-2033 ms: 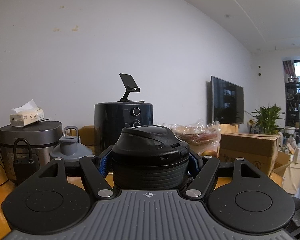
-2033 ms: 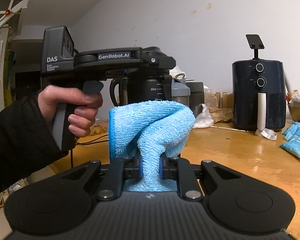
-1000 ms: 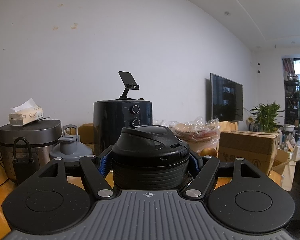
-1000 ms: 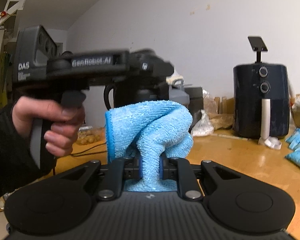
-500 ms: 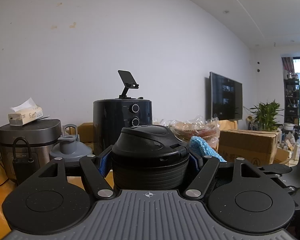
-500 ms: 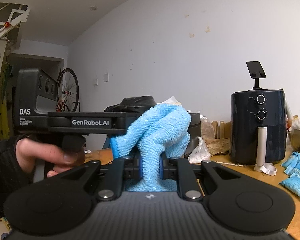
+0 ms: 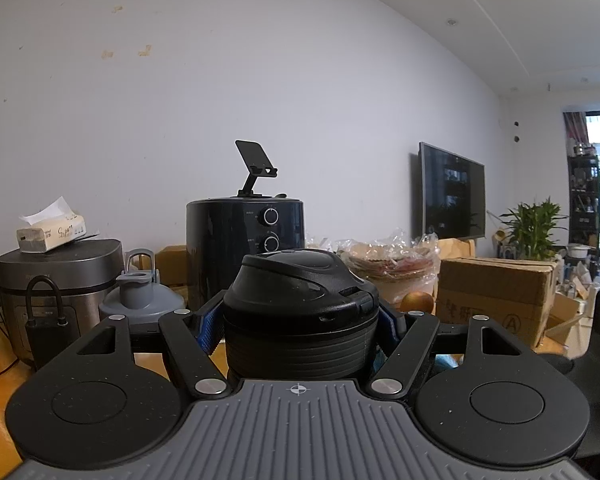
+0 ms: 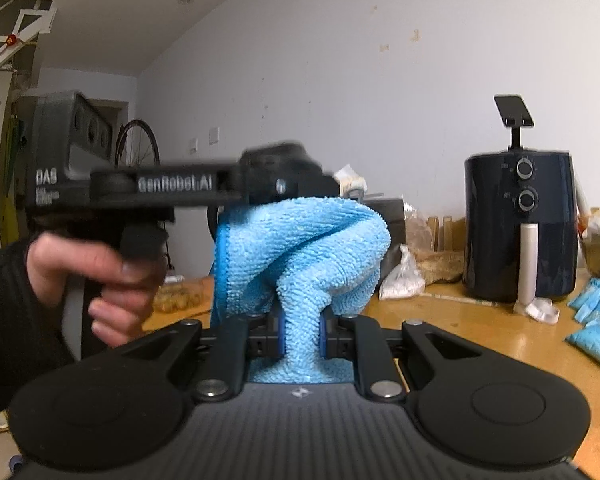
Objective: Clean container
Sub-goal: 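Wipe the towel down along the bottle base with the right gripper while the left holds it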
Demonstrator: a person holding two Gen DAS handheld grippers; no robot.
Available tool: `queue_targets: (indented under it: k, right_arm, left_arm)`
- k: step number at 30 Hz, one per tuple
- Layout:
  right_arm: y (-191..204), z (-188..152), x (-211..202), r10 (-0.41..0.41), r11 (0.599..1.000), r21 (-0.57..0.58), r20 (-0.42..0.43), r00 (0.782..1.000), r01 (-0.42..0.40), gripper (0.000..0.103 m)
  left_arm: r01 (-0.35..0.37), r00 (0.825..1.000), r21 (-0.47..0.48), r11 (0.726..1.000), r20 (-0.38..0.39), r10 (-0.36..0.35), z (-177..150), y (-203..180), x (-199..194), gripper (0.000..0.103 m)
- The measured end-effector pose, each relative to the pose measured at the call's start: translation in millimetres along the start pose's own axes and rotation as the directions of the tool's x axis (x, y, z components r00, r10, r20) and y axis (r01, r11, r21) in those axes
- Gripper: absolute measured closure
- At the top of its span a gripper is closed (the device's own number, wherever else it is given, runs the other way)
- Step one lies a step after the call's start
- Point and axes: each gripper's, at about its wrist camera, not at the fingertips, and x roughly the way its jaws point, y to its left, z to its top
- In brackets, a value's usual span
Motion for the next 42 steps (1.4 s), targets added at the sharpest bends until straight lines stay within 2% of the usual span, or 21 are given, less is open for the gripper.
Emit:
queue_targets:
  k: [14, 19, 21, 23, 32, 35, 42]
  right_arm:
    - [-3, -37, 13, 0.018, 1.000, 0.027, -0.144, 0.989, -0.014, 0.094]
    - [-5, -48, 21, 0.030, 0.999, 0.032, -0.214, 0.976, -0.023, 0.095]
    - [-6, -53, 25, 0.031, 0.999, 0.032, -0.240, 0.970, -0.024, 0.095]
    - [-6, -58, 25, 0.028, 0.999, 0.036, -0.241, 0.970, -0.020, 0.095]
    - [-9, -57, 26, 0.031, 0.999, 0.051, -0.252, 0.967, -0.019, 0.095]
    - [-14, -65, 25, 0.035, 0.999, 0.048, -0.244, 0.969, -0.024, 0.095]
    - [-9, -59, 24, 0.024, 0.998, 0.057, -0.215, 0.976, -0.012, 0.094]
  left_arm:
    - [0.003, 1.000, -0.001, 1.000, 0.002, -0.003, -1, -2, -2, 0.033]
    - [0.011, 1.000, -0.004, 1.000, -0.026, -0.011, -3, -2, 1, 0.035]
    - [0.016, 1.000, -0.003, 1.000, 0.000, -0.016, -8, -3, 0, 0.035]
    - [0.005, 0.999, 0.008, 1.000, 0.034, -0.006, -13, -7, -3, 0.035]
    - [0.002, 1.000, 0.005, 1.000, 0.014, -0.002, -9, -7, 2, 0.035]
    - [0.000, 1.000, -0.002, 1.000, 0.010, 0.000, -9, -4, 2, 0.035]
    - [-0.001, 1.000, -0.009, 1.000, -0.006, 0.001, -7, 0, 2, 0.035]
